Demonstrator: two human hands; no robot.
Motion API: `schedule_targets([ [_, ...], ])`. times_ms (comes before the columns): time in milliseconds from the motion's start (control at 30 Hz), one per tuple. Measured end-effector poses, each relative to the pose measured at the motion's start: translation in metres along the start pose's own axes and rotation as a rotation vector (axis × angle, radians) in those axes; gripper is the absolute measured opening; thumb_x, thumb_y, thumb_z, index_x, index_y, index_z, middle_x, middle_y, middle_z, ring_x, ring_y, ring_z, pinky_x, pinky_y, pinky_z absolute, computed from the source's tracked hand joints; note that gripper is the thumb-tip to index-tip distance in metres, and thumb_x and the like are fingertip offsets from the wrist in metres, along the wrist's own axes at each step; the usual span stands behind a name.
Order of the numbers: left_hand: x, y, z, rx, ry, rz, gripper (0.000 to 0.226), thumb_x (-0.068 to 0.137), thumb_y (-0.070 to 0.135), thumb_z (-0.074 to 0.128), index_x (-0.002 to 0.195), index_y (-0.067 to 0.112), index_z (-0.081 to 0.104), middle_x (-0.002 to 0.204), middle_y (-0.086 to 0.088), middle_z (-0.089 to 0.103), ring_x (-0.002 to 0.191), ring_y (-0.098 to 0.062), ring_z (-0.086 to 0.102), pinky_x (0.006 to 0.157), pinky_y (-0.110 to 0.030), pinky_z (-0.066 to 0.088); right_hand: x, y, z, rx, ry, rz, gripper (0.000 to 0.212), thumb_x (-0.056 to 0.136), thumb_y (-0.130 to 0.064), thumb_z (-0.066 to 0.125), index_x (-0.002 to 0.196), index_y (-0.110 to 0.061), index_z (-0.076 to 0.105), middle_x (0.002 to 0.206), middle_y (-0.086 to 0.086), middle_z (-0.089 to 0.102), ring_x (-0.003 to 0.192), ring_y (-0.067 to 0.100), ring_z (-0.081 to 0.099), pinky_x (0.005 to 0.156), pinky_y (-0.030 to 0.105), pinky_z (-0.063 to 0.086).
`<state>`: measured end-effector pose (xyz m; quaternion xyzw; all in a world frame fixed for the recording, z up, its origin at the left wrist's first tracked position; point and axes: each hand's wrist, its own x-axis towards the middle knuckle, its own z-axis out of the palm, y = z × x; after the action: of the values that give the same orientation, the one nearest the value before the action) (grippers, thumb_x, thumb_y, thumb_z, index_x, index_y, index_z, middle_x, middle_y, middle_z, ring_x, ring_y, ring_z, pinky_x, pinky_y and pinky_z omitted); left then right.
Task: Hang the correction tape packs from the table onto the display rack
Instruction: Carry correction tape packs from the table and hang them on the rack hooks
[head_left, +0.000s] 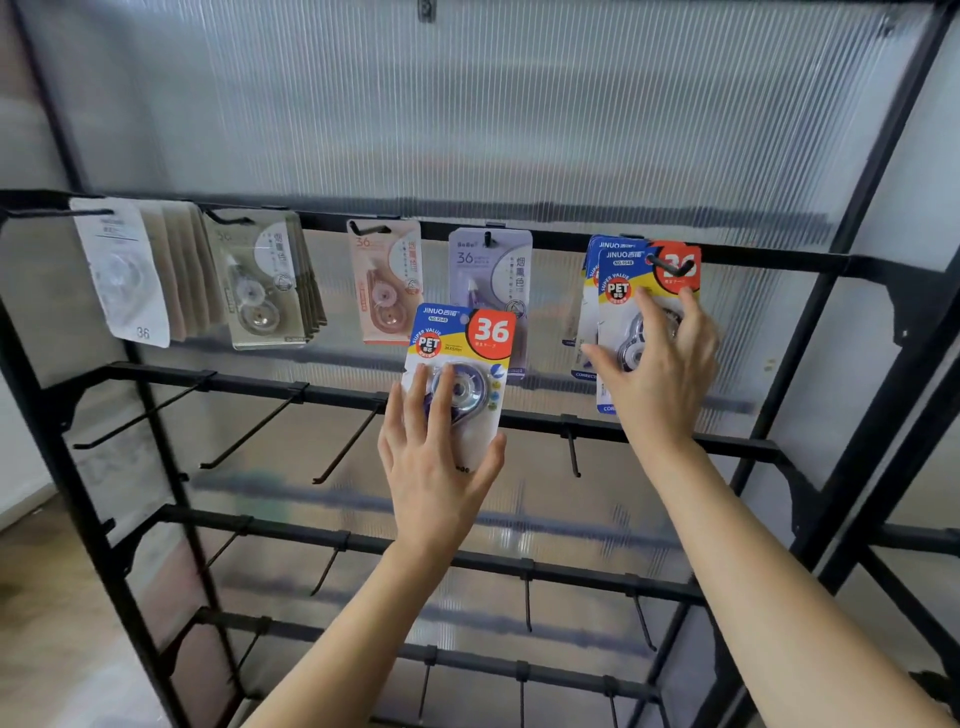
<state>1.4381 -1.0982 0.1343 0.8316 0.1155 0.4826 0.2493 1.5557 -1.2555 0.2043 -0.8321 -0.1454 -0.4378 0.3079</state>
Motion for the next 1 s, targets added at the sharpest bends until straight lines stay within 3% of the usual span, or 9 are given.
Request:
schedule_targets([
  [100, -0.001, 0.002, -0.002, 0.007, -0.006, -0.01, 0.075, 0.08, 0.055, 0.046, 0.144, 0.017, 0.036, 0.15, -0.012, 0.036, 0.139, -0.038, 0.028, 0.108, -0.051, 0.026, 0.006, 0.003, 0.009, -0.019, -0.052, 0.016, 0.072, 0.078, -0.043, 0.073, 0.139, -0.018, 0.045, 0.151, 0.016, 0.026, 0.136, 0.039, 0.024, 0.099, 0.052, 0.03],
  [233, 0.001, 0.01, -0.003, 0.0, 0.013, -0.004, 0.075, 0.08, 0.056, 0.045, 0.144, 0.02, 0.033, 0.15, -0.011, 0.036, 0.139, -0.039, 0.029, 0.108, -0.051, 0.026, 0.008, 0.011, 0.014, -0.02, -0.164, -0.044, 0.069, 0.086, -0.024, 0.068, 0.146, -0.019, 0.034, 0.155, 0.018, 0.013, 0.14, 0.041, 0.016, 0.105, 0.058, 0.031],
  [367, 0.001, 0.024, -0.002, -0.033, 0.025, 0.005, 0.075, 0.08, 0.056, 0.046, 0.144, 0.021, 0.033, 0.151, -0.011, 0.035, 0.139, -0.038, 0.028, 0.108, -0.05, 0.025, 0.007, 0.012, 0.011, -0.05, -0.252, -0.06, 0.071, 0.09, -0.026, 0.063, 0.15, -0.023, 0.024, 0.158, 0.017, 0.002, 0.143, 0.041, 0.008, 0.108, 0.059, 0.028],
  [567, -0.006, 0.056, -0.002, -0.1, 0.054, 0.061, 0.074, 0.079, 0.054, 0.049, 0.143, 0.021, 0.033, 0.151, -0.01, 0.034, 0.139, -0.037, 0.028, 0.107, -0.048, 0.027, -0.028, 0.016, -0.004, 0.02, -0.156, -0.018, 0.07, 0.088, -0.019, 0.064, 0.148, -0.017, 0.028, 0.157, 0.018, 0.01, 0.144, 0.04, 0.012, 0.112, 0.056, 0.017],
  [700, -0.008, 0.083, 0.0, -0.161, 0.071, 0.146, 0.072, 0.08, 0.053, 0.051, 0.142, 0.024, 0.029, 0.152, -0.009, 0.032, 0.14, -0.035, 0.027, 0.107, -0.044, 0.025, -0.051, 0.029, -0.012, 0.044, -0.247, 0.083, 0.07, 0.092, -0.021, 0.056, 0.151, -0.023, 0.019, 0.159, 0.011, 0.005, 0.146, 0.03, 0.004, 0.116, 0.049, 0.009],
  [1000, -0.008, 0.124, 0.017, -0.138, -0.009, 0.278, 0.066, 0.082, 0.051, 0.054, 0.141, 0.025, 0.042, 0.151, -0.012, 0.034, 0.139, -0.04, 0.028, 0.105, -0.051, 0.031, -0.076, 0.058, -0.039, -0.021, -0.269, 0.139, 0.067, 0.093, -0.025, 0.054, 0.15, -0.018, 0.021, 0.158, 0.015, 0.012, 0.146, 0.031, 0.01, 0.115, 0.048, 0.014],
])
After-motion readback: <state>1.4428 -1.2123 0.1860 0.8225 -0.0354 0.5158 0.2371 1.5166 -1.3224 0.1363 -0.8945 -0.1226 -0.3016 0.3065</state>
